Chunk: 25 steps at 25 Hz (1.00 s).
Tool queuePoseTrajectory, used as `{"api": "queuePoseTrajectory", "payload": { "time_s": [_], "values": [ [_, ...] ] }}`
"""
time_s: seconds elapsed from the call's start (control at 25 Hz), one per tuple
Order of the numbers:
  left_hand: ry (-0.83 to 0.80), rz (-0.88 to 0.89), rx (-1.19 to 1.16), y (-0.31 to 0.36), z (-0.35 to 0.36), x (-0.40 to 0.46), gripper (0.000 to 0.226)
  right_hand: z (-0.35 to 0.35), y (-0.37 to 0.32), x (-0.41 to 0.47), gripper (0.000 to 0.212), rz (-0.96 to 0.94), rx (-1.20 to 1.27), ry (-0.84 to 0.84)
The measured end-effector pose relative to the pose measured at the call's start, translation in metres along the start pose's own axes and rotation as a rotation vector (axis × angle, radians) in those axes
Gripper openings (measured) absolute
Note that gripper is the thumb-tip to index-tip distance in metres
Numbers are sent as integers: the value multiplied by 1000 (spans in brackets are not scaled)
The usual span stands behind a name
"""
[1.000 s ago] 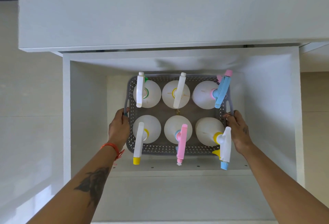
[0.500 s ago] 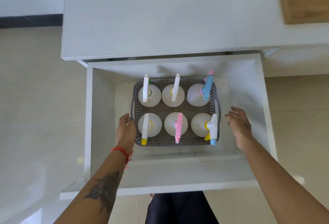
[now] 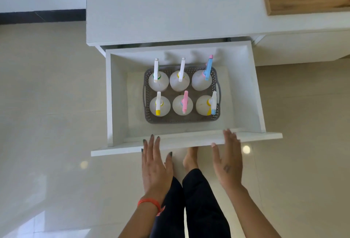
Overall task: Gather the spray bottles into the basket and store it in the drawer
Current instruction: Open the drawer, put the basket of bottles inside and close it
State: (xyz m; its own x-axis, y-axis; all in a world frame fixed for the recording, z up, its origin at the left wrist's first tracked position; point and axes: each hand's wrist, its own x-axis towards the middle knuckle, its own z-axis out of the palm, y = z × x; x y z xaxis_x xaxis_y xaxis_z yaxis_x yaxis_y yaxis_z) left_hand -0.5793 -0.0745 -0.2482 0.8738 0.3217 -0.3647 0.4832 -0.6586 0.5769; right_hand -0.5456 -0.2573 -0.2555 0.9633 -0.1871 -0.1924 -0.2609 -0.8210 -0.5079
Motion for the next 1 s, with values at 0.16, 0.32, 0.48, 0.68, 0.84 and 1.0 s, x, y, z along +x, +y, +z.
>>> {"api": "queuePoseTrajectory", "payload": {
  "time_s": [0.16,0.32,0.48,0.68,0.84,1.0],
  "values": [
    [-131,107,289,-17,20,-8,70,29,19,-16,62,-273,-314,-158],
    [-159,142,355,-26,29,-5,72,42,32,-14,66,-311,-399,-162],
    [-135,186,372,-29,29,2,73,44,32,-5,67,-347,-424,-138],
    [-159,185,431,-21,25,34,74,45,17,26,67,-356,-408,-123],
    [-129,194,473,-10,21,72,74,46,1,64,66,-381,-385,-93],
    [-74,212,502,5,17,115,75,49,-16,107,69,-393,-375,-84]
  ]
}}
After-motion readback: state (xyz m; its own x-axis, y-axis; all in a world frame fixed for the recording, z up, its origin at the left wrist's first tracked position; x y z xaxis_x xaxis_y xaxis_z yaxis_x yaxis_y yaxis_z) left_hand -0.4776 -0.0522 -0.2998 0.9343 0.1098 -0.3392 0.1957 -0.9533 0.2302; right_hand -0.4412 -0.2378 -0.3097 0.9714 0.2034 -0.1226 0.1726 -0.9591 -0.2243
